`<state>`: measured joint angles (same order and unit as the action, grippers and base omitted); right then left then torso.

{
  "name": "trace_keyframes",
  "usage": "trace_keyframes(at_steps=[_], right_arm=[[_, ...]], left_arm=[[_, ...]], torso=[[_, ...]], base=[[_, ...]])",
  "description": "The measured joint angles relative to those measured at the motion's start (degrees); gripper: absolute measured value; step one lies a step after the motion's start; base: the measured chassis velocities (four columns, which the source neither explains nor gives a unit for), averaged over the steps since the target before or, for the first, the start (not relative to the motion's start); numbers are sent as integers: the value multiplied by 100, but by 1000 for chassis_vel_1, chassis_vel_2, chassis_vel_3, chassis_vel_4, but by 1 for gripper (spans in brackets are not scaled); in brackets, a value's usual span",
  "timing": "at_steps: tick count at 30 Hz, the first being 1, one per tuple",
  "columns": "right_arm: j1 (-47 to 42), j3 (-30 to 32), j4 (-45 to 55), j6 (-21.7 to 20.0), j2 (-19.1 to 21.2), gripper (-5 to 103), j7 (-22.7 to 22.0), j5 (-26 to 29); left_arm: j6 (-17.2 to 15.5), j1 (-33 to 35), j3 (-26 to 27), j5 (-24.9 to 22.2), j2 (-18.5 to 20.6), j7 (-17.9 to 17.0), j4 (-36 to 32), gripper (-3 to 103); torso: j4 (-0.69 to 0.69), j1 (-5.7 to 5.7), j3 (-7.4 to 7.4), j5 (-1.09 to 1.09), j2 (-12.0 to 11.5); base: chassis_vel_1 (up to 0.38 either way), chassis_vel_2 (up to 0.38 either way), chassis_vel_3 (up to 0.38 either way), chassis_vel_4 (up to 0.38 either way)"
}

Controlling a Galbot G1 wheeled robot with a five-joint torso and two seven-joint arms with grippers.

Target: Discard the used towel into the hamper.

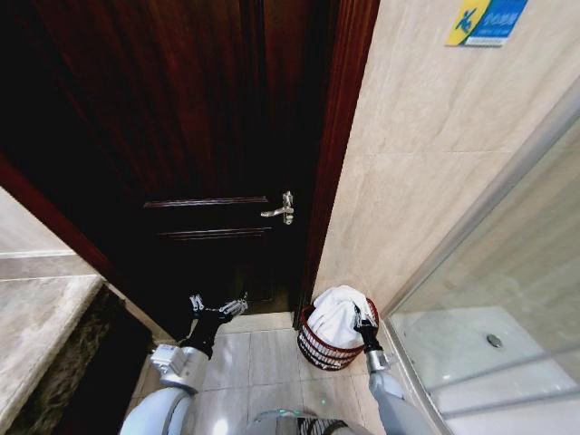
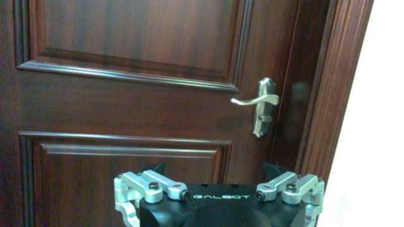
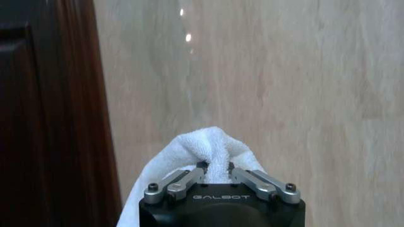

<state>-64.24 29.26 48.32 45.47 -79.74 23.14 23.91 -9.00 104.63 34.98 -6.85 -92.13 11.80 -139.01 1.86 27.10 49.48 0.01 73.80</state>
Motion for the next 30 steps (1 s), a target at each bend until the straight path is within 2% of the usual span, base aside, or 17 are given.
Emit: trace_keyframes(at_steps=[2,9,15,18,24,30], right_arm=[[-11,11,-120,-244,24,8,33,-160],[205,77,-623,-517,63,8,119,-309],[496,186,-1123,-784,138,8,440,-443],[661,205,-1340,-1088,228,8,638,-442],[839,263,-1452,-1562,217,8,698,-715],[1004,318,-1610,-1641,184,8,565,-1206]], left_arm=[[0,0,0,0,0,0,0,100],[0,1,0,0,0,0,0,100],[0,1,0,0,0,0,0,100],[0,1,0,0,0,0,0,100],[0,1,0,0,0,0,0,100],[0,1,0,0,0,0,0,100]], torso=[[0,-3,-1,-1,1],[0,-3,-1,-1,1],[0,-1,-1,0,1],[0,-1,-1,-2,1],[0,-1,-1,-1,1],[0,-1,0,0,2]], base=[[0,0,0,0],[0,0,0,0],[0,0,0,0],[0,0,0,0],[0,0,0,0],[0,0,0,0]])
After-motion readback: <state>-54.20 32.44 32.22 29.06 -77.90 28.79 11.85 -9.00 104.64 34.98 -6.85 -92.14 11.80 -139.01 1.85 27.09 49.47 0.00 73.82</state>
